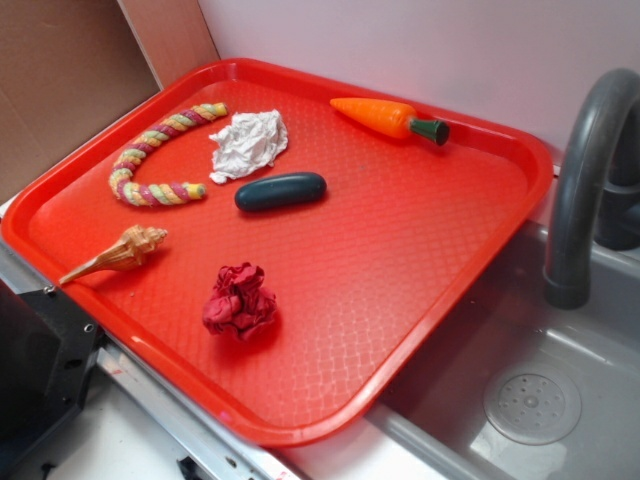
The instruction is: Grab the red paper.
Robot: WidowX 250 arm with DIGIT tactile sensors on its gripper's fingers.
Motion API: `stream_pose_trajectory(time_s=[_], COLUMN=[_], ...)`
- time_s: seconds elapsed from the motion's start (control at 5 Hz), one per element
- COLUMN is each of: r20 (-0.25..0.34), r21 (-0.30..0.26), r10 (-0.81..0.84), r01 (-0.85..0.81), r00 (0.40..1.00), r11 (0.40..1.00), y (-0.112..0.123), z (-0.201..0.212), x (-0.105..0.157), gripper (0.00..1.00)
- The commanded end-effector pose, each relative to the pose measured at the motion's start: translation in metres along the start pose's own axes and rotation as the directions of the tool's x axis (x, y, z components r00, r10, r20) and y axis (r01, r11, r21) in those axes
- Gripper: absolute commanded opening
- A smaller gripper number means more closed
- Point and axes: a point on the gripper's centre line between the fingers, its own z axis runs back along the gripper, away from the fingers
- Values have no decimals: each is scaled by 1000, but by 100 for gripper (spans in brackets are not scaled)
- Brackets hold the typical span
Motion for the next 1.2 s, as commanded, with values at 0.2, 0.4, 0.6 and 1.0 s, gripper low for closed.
stream_pose_trajectory(time_s=[0.2,0.4,0.6,1.0], r20=[10,-93,-165,-349], r21=[38,42,-37,-65], r10=[-254,-489,-686,-864], r01=[253,494,690,910], r00=[967,868,709,363], r11=[967,869,723,409], y=[-34,-79,-109,-104], z=[-10,-31,-62,-133], x=[14,20,12,-9], gripper=[100,100,100,100])
